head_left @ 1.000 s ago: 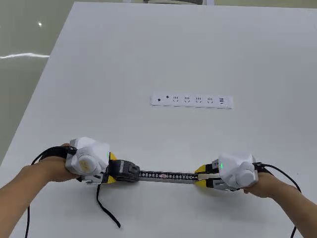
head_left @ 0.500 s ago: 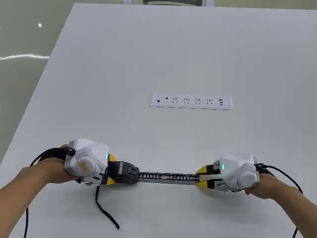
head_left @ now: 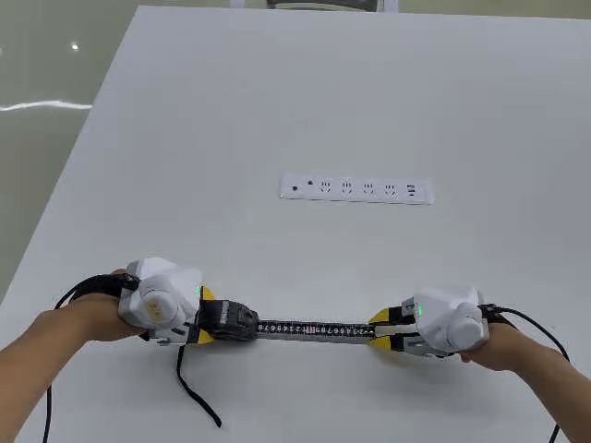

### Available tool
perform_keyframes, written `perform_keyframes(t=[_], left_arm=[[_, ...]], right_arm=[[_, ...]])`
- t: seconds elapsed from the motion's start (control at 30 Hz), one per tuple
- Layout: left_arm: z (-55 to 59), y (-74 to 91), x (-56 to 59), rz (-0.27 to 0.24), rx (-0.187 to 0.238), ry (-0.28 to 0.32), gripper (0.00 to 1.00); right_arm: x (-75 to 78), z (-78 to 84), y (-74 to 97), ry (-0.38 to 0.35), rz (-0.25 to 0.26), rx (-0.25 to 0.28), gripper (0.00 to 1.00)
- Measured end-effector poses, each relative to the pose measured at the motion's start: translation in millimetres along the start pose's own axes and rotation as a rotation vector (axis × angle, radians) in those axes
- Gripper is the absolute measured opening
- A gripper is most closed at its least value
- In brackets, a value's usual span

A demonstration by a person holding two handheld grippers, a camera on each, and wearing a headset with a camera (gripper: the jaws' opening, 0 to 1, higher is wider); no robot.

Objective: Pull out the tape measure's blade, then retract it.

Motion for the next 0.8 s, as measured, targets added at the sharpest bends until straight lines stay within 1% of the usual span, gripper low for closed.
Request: perform_keyframes(t=[0.23, 0.8], left_arm=[[0.0, -0.4, -0.1, 0.0, 0.001, 0.001, 0.27], [0.0, -0.2, 0.2, -0.001, -0.001, 0.001, 0.27]], right_arm=[[0.0, 3.5, 2.3, -0.006, -0.002, -0.003, 0.12], [-0.7, 3.9, 7.9, -0.009, -0.004, -0.008, 0.12]])
Point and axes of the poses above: the centre of the closed fingertips' face, and the gripper's own axes: y roughly backward along the fingers, x roughly to its right, z roughly out of its underside, the point moved 8 cm from there along y, roughly backward along the fingers, and after that the axes turned 12 degrees about x, right-handed, at the moved point
